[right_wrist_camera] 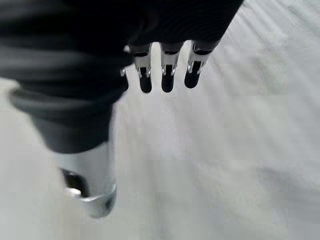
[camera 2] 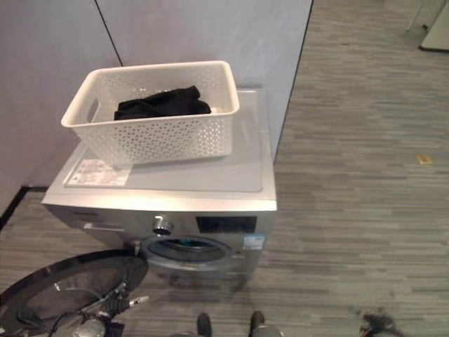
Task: Grab the laundry basket,head to the washer,open it,put in the laundry and shut it.
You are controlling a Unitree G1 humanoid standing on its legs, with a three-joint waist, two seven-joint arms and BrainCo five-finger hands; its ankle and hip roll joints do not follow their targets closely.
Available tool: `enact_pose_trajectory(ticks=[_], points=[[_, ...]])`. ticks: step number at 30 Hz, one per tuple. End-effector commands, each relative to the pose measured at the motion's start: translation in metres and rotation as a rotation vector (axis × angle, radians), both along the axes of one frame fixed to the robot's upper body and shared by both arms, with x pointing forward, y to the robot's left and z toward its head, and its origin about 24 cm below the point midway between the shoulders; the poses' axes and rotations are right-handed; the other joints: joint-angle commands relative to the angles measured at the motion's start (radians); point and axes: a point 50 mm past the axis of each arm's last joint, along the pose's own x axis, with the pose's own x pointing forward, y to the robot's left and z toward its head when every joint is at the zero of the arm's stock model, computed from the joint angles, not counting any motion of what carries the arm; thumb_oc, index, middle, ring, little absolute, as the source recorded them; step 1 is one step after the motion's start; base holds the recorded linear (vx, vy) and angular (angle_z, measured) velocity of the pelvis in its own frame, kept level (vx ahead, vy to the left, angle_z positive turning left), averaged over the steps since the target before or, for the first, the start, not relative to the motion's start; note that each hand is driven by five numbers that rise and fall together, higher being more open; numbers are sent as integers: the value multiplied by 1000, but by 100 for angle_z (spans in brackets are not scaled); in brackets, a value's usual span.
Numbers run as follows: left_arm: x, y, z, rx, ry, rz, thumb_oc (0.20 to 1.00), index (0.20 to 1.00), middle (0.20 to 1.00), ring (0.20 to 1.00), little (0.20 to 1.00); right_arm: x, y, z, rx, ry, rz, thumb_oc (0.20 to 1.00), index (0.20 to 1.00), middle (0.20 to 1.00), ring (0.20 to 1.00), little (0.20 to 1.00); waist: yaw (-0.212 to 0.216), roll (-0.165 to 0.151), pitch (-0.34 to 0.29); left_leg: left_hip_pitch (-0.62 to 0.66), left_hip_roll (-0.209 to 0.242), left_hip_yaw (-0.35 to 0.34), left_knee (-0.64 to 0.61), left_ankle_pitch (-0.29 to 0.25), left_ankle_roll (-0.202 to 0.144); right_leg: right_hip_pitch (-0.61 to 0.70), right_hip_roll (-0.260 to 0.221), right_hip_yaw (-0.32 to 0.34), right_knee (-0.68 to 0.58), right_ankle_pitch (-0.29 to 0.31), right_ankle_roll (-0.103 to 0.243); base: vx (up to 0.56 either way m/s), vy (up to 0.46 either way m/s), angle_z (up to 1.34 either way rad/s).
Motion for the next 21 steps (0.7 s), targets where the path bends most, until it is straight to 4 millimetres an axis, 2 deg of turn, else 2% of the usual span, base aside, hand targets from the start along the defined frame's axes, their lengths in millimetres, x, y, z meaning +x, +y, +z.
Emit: enact_pose_trajectory(ticks=[1,2,3,4,5,6,7,8,9,10,11,12,13,14,16,18,19,20,21], points=[[8,-1,-1,12,-28,52,1000,1000,1000,1000,1000,45,-17,88,-282,-281,48,1000,1000,1000,1000,1000,4,-27,16,49,11,-60,34,-146,12,86,-108,-24,-56,78,142,40,187,-17],[1,-8,-11,6,45,41,1000,1000,1000,1000,1000,64,-11,132,-399,-421,110,1000,1000,1000,1000,1000,1,-25,12,78,-4,-78,23,-150,25,78,-116,-11,33,85,144,27,186,-16],[2,-8,-11,6,43,41,1000,1000,1000,1000,1000,64,-11,132,-400,-422,109,1000,1000,1000,1000,1000,2,-26,12,74,-5,-77,21,-144,26,74,-118,-10,33,89,143,5,167,-18],[1,-9,-13,1,60,46,1000,1000,1000,1000,1000,70,-9,151,-456,-468,137,1000,1000,1000,1000,1000,1,-24,11,83,-12,-86,16,-143,32,60,-120,1,89,106,143,-19,102,-4],[3,-9,-13,7,59,48,1000,1000,1000,1000,1000,78,-4,175,-519,-533,165,1000,1000,1000,1000,1000,1,-25,16,93,-17,-97,17,-141,42,41,-120,21,156,139,144,-6,197,4],[6,-10,-12,2,50,42,1000,1000,1000,1000,1000,95,15,214,-621,-631,270,1000,1000,1000,1000,1000,6,-15,28,106,-19,-124,18,-141,58,3,-98,58,264,129,133,-17,143,14],[7,-10,-12,1,48,43,1000,1000,1000,1000,1000,95,16,215,-622,-632,271,1000,1000,1000,1000,1000,6,-15,28,102,-19,-122,18,-137,58,-1,-97,59,263,133,131,41,140,34],[3,-11,-14,-11,60,41,1000,1000,1000,1000,1000,108,35,245,-682,-732,356,1000,1000,1000,1000,1000,19,-16,24,121,-26,-147,11,-145,63,-24,-69,77,274,88,121,127,13,38],[4,-14,-14,-28,54,40,1000,1000,1000,1000,1000,116,48,274,-722,-807,430,1000,1000,1000,1000,1000,22,-25,6,121,-33,-191,2,-145,53,-28,-18,118,143,17,110,198,-15,26],[5,-17,-14,-36,48,26,1000,1000,1000,1000,1000,120,55,292,-753,-850,464,1000,1000,1000,1000,1000,23,-33,2,123,-40,-218,2,-152,51,-35,-4,152,55,26,117,165,-87,19],[6,-18,-14,-37,43,17,1000,1000,1000,1000,1000,122,59,306,-774,-880,482,1000,1000,1000,1000,1000,25,-42,0,117,-48,-231,6,-151,49,-44,-5,175,-10,51,123,83,-50,52],[7,-19,-14,-40,42,20,1000,1000,1000,1000,1000,123,60,307,-775,-881,485,1000,1000,1000,1000,1000,22,-39,0,116,-47,-231,7,-153,49,-41,-4,174,-19,55,124,88,-47,76],[6,-18,-14,-34,46,16,1000,1000,1000,1000,1000,129,71,324,-807,-910,524,1000,1000,1000,1000,1000,28,-49,-1,116,-55,-251,16,-165,50,-62,-4,202,-79,88,134,196,-58,82],[5,-18,-15,-31,52,17,1000,1000,1000,1000,1000,138,92,349,-851,-944,608,1000,1000,1000,1000,1000,30,-60,1,124,-64,-286,27,-180,45,-96,3,234,-153,126,147,239,-72,49],[3,-16,-15,-27,56,24,1000,1000,1000,1000,1000,146,106,360,-854,-949,670,1000,1000,1000,1000,1000,36,-79,1,137,-77,-317,26,-188,38,-95,8,258,-181,143,150,201,-58,42],[-1,-17,-18,-35,75,28,1000,1000,1000,1000,1000,154,109,369,-837,-935,685,1000,1000,1000,1000,1000,42,-98,-1,153,-80,-365,9,-186,27,-79,12,289,-170,151,147,116,-61,78],[-1,-19,-18,-40,74,32,1000,1000,1000,1000,1000,155,111,371,-840,-937,691,1000,1000,1000,1000,1000,34,-94,1,155,-79,-369,6,-184,26,-77,11,285,-169,149,146,100,-73,117],[-6,-17,-19,-34,97,27,1000,1000,1000,1000,1000,159,109,374,-826,-917,687,1000,1000,1000,1000,1000,44,-106,-4,157,-77,-389,0,-179,17,-73,11,291,-159,155,143,183,-136,172],[-13,-18,-23,-37,125,34,1000,1000,1000,1000,1000,169,112,380,-782,-889,715,1000,1000,1000,1000,1000,39,-112,-15,161,-58,-417,-18,-167,-1,-62,5,262,-154,159,132,236,-186,152]])
